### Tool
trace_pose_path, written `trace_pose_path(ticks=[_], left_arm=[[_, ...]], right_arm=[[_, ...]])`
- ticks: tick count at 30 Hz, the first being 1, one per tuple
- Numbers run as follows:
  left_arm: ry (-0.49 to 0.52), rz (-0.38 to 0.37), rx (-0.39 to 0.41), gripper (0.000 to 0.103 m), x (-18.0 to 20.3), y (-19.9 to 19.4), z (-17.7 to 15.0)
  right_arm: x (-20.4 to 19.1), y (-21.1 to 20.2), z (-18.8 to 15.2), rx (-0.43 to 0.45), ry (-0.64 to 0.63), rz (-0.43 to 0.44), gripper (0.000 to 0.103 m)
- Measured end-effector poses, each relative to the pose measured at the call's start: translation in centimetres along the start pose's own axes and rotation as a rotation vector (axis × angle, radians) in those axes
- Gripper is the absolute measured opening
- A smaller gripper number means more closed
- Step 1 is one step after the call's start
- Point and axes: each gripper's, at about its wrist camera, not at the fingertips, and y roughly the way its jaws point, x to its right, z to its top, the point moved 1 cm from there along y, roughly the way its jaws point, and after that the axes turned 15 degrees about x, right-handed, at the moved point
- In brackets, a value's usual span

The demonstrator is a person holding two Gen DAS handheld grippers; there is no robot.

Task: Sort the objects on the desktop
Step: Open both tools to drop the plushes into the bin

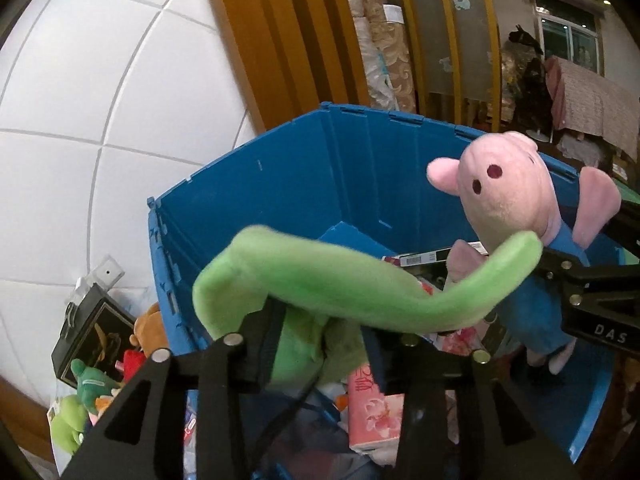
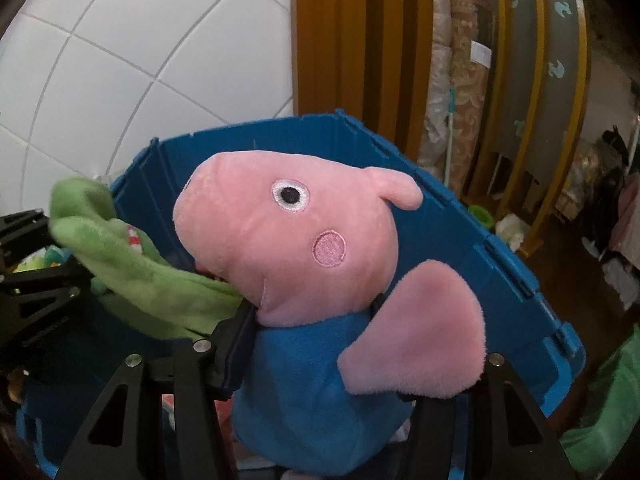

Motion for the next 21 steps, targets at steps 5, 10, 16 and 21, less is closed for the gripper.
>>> trace_pose_path(ticks=[5, 10, 16, 21], left_arm=[[-0.001, 0.018, 0.028, 0.073, -0.3, -0.4, 0.0], [0.021, 0.025, 0.05, 0.074, 0.4, -1.2, 0.0], [0.017, 0.032, 0.065, 0.075, 0.3, -2.0, -0.2], [-0.003, 0.048, 0.09, 0.075, -0.3, -3.2, -0.5]], right_arm=[[0.2, 0.3, 0.2, 0.005, 0.0, -0.001, 0.065], [0.5, 0.5, 1.0, 0.023, -0.015, -0.007, 0.082], [0.4, -0.3, 1.1, 0.038, -0.016, -0.013, 0.103], [0.0, -1.1, 1.3, 0.052, -0.011, -0.011, 0.103]])
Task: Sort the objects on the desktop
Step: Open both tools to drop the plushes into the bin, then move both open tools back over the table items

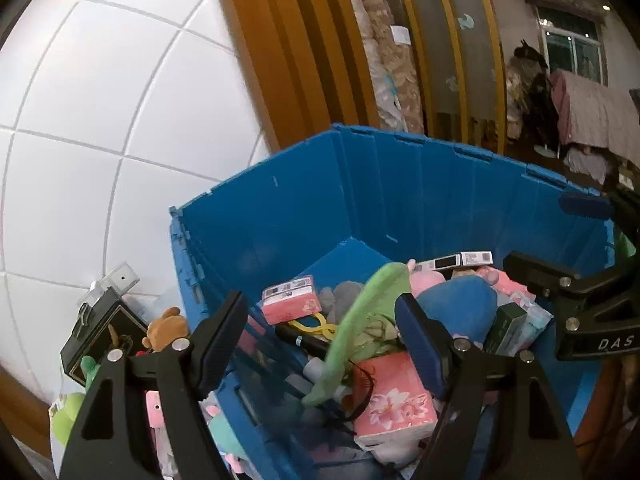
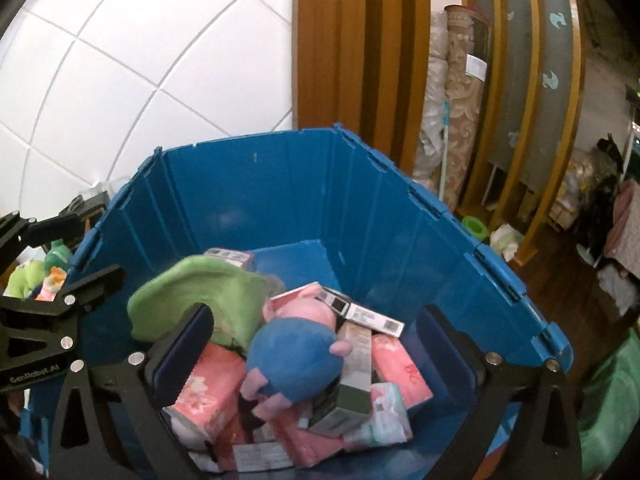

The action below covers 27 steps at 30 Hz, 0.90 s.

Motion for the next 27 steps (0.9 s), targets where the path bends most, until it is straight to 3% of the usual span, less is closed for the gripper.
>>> trace_pose_path(ticks=[11, 27], left_arm=[[-0.063, 0.053, 0.107, 0.084, -3.5, -5.7, -1.0], [-0.203, 0.173, 0.098, 0.084, -13.9, -13.6, -7.8]], right_arm=[[-4.7, -4.0, 0.7, 0.066, -0.023, 0.066, 0.103], [-17.9, -8.8, 0.9, 0.129, -0.125, 0.24, 0.103]])
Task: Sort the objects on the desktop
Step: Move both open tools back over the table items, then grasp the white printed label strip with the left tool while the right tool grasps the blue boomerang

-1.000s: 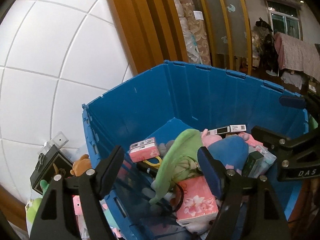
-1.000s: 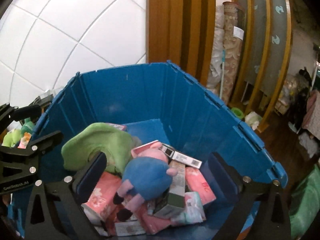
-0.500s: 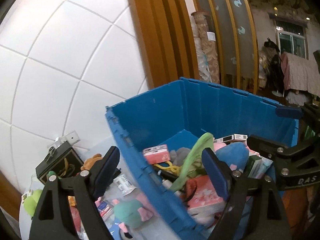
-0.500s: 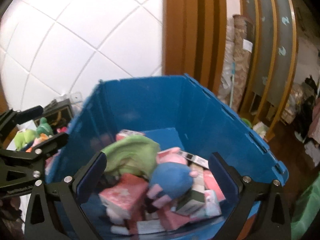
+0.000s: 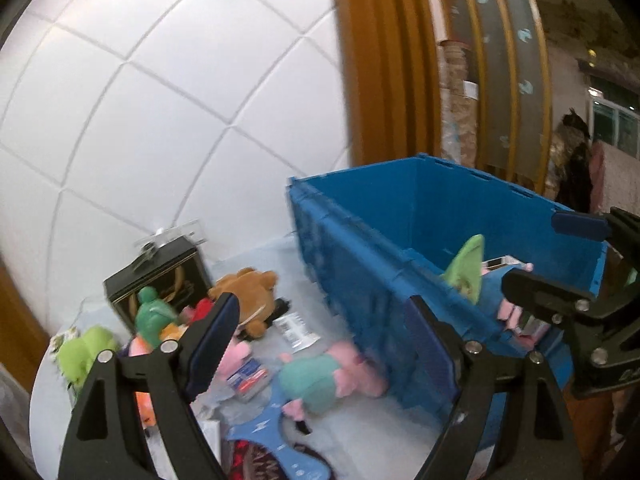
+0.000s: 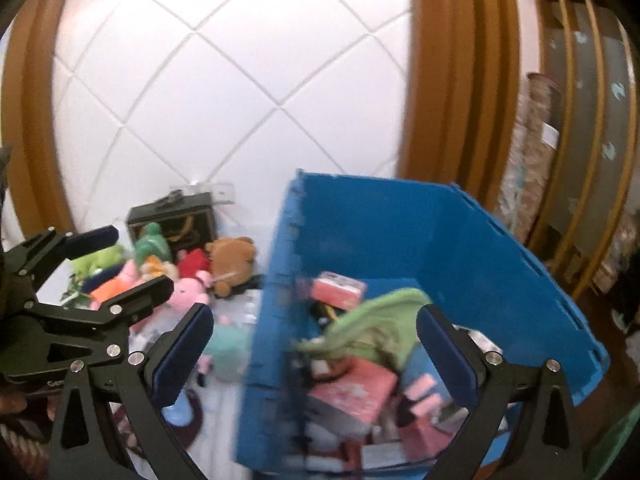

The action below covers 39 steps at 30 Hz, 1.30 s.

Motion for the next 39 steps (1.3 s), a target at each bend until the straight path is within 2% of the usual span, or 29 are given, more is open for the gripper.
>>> trace_pose_path(ticks=[5, 9, 14, 19, 22, 28, 39], left_arm=[[-0.029, 0.09, -0.026, 0.084, -4.8, -1.4, -2.3], [-0.068, 0.172, -0.096, 0.084, -9.1, -1.6, -5.4], [-0.105, 0.249, -0.233, 0.084, -13.1, -1.5, -11.2], [-0.173, 0.287, -0.395, 0.084, -15.4, -0.8, -18.7], [-0.207, 0.305, -0.469, 0.084, -16.3, -0.3, -22.4], [-0.253, 0.318, -0.544, 0.084, -17.4, 1.6, -27.1], [-0.219, 0.288, -0.58, 0.084, -17.5, 7.5, -30.0]], right_arm=[[-4.2, 0.2, 0.1, 0.026, -0.014, 0.096, 0.103], [-7.3, 1.3, -0.8, 0.017, -0.025, 0.176, 0.103], [-10.9, 4.1, -3.4, -0.056, -0.029, 0.269, 0.103], [-13.7, 7.5, -7.5, -0.179, -0.039, 0.328, 0.103], [-14.6, 9.0, -10.2, -0.259, -0.043, 0.336, 0.103], [-15.2, 11.2, -14.2, -0.378, -0.047, 0.332, 0.103], [-14.6, 14.0, -19.6, -0.542, -0.005, 0.279, 0.103]])
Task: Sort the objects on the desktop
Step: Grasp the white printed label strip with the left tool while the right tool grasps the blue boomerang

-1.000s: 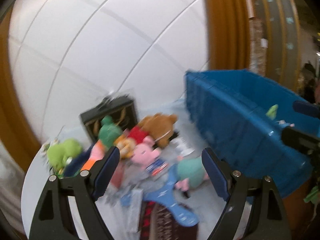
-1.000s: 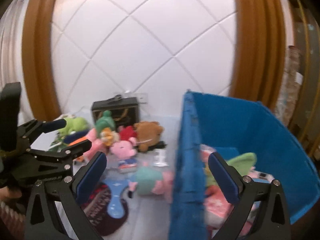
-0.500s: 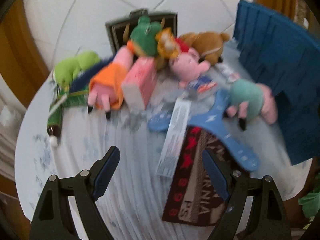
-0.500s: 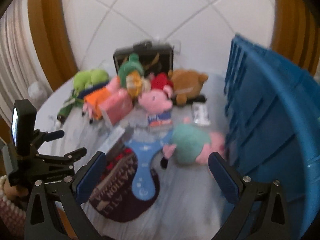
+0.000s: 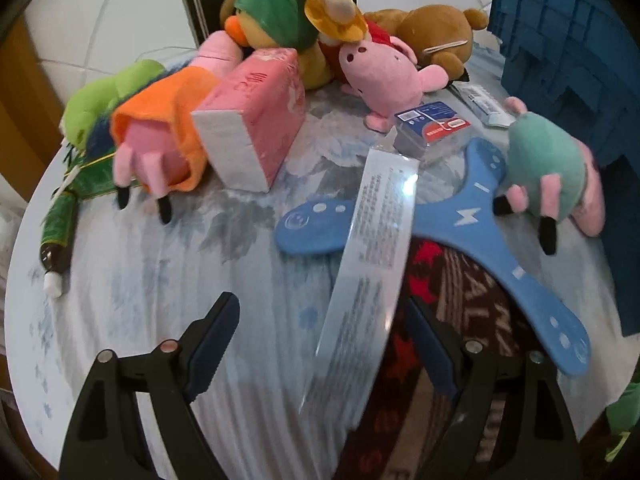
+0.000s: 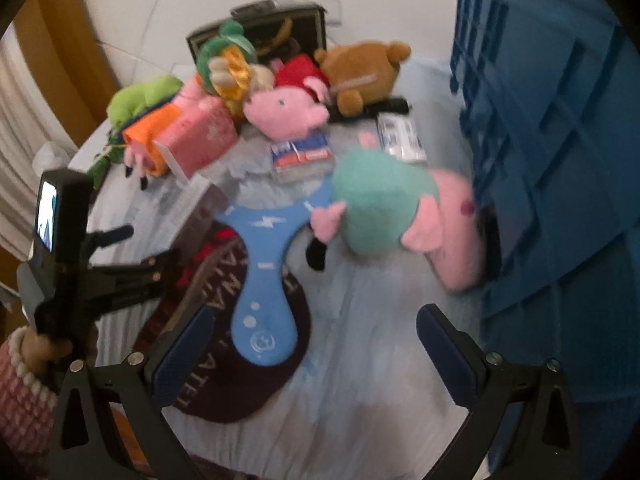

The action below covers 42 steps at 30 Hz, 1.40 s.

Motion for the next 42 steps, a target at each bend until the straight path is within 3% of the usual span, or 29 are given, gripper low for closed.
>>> trace_pose_path(ticks=[3, 5, 8, 12, 17, 19, 26, 28, 29, 34, 42], left_arm=[[0.013, -0.004, -0.015, 0.082, 0.0, 1.5, 0.1], [0.047, 0.009, -0.053, 0.053, 0.1, 2.1, -0.1], [0.041, 0.037, -0.055, 0.031, -0.7, 1.5, -0.2], [-0.009, 0.091, -0.05, 0.031, -3.4, 0.3, -0.1], [-0.05, 0.088, -0.069, 0.031, -5.2, 1.1, -0.3], [-0.057, 0.078, -0.075, 0.031, -5.1, 1.8, -0.5], [-0.087, 0.06, -0.098, 0.031, -4.9, 3.3, -1.2], [-0.089, 0.058, -0.096, 0.031, -4.9, 3.1, -1.4], [-0.087, 0.062, -0.087, 0.03, -4.9, 2.7, -1.4], [-0.113, 0.071, -0.037, 0.03, -5.1, -0.1, -0.8], [-0.128, 0.101, 0.124, 0.03, -6.9, -7.0, 2.2]], right_arm=[[0.2, 1.4, -0.9, -0.042, 0.031, 0.014, 0.103], [0.0, 2.1, -1.1, -0.047, 0.05, 0.024, 0.103], [-0.4, 3.7, -0.9, -0.056, 0.091, 0.069, 0.103], [-1.4, 6.7, -0.4, -0.087, 0.122, 0.119, 0.103], [-2.8, 10.5, 0.5, -0.111, 0.106, 0.147, 0.102], [-3.2, 12.2, 0.8, -0.138, 0.113, 0.153, 0.085], [-4.0, 16.2, 0.9, -0.178, 0.079, 0.111, 0.075], [-4.1, 16.7, 0.8, -0.175, 0.074, 0.105, 0.066], [-4.2, 16.7, 0.9, -0.162, 0.062, 0.103, 0.061], [-5.2, 15.4, 1.3, -0.126, 0.031, 0.126, 0.055], [-6.7, 8.9, 3.8, 0.001, 0.018, 0.202, 0.05]])
